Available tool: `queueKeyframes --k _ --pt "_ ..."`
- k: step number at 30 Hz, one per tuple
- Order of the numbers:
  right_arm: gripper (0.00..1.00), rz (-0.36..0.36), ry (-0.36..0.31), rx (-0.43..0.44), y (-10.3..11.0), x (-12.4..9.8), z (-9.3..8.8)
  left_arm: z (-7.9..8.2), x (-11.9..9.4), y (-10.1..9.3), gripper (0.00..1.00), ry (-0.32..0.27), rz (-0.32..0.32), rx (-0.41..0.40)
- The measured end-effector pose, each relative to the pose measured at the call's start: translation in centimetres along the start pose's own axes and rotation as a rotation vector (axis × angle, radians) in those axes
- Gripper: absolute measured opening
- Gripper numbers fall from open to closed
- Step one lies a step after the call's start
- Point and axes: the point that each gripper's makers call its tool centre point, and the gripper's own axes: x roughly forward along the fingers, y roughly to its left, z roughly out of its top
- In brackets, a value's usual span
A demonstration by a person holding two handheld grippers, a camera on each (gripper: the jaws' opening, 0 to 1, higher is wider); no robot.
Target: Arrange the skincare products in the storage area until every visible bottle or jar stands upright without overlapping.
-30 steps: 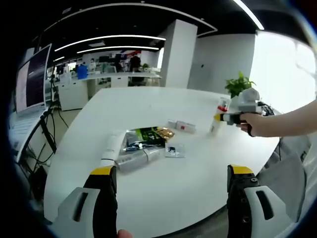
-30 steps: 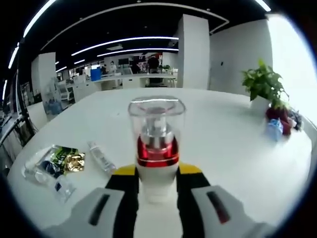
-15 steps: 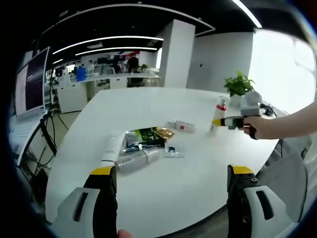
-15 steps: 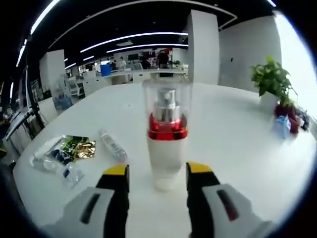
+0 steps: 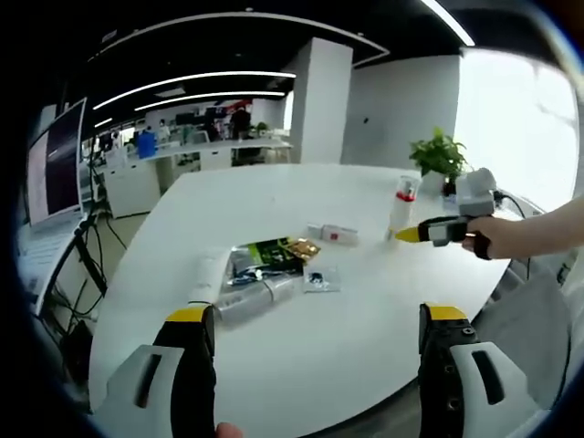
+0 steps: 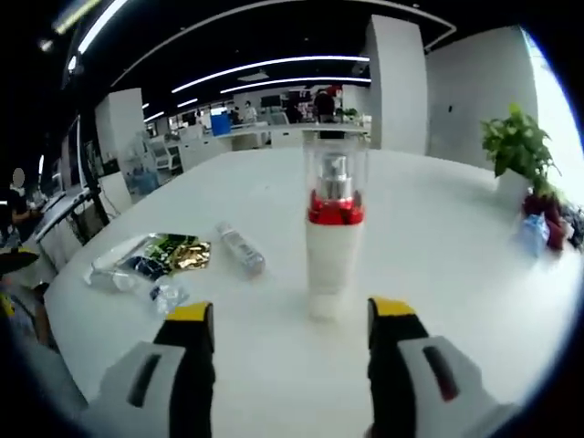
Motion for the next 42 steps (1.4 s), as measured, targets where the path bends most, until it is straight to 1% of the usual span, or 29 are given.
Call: queueKeyframes --k 3,11,17,29,39,42 --pt "0.76 0.025 0.006 -0.002 0.5 -0.7 -0.3 0.1 0.0 0.0 0.91 -0.004 0.001 0.007" --pt "0.85 0.065 -0.002 -0.007 1.2 -3.1 -0.6 0.2 -0.2 -0.1 0.91 -0.015 -0.001 0.006" --pt "0.92 0.099 -0.007 -0.044 1.9 -4.9 -0.9 0.2 -0.2 -0.2 0.91 -0.016 -0.005 0.009" --pt "1.0 0.14 -0.016 -0.043 2.0 -7.8 -1.2 0.2 -0.3 -0.1 0.91 -0.023 -0.003 0.008" --pt "1.0 0.166 -0.014 -0.043 1.7 -10.3 -2.0 0.2 -0.3 -0.2 0.92 -0.024 -0.002 0.013" --pt "1.0 0.163 -0.018 -0.048 1.4 -11.0 -2.1 0.2 -0.3 -0.2 0.92 -0.023 -0.003 0.017"
